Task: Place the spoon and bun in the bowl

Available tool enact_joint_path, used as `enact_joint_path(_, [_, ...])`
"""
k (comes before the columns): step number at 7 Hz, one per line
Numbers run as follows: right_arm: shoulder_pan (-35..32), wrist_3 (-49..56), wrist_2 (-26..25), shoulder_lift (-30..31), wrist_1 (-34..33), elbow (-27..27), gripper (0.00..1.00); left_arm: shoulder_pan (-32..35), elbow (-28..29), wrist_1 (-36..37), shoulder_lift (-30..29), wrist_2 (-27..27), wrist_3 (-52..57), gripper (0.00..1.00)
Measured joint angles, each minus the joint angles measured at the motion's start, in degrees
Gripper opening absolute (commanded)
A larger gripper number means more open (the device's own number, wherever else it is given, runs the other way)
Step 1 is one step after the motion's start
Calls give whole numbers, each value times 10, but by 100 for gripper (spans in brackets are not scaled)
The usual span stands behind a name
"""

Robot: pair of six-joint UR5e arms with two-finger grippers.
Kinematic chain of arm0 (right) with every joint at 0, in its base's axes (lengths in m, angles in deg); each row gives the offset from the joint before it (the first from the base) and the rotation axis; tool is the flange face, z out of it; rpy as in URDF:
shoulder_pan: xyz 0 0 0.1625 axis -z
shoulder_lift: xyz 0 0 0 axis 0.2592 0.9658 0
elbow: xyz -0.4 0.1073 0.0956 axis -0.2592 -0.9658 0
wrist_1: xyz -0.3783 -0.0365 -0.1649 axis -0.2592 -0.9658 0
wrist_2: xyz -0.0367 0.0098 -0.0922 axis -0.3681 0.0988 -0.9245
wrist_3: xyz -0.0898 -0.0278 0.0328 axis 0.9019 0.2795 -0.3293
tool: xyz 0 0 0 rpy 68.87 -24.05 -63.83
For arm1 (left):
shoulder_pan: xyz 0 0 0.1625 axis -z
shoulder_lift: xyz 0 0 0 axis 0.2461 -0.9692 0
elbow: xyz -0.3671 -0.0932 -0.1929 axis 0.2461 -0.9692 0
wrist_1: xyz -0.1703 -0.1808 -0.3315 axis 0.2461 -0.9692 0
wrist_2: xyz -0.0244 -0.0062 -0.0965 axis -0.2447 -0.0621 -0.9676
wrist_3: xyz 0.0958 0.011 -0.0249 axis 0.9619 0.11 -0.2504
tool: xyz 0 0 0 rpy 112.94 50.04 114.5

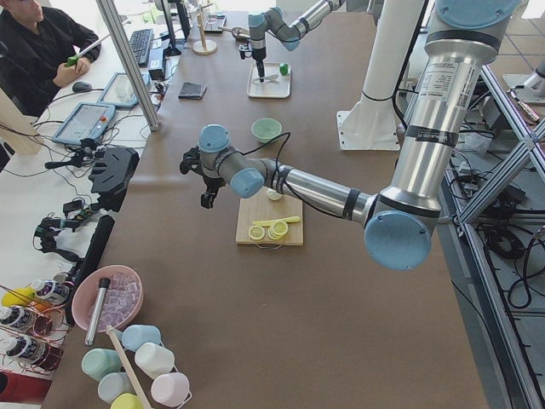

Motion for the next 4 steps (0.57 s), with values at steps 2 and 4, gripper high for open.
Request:
enact_joint_path(2, [0,0,1,-1,0,1,0,-1,0,-1,0,0,1,97])
enact_joint_path(4, [-9,-7,7,-11,-3,6,0,-1,-1,-1,-2,-1,-2,97])
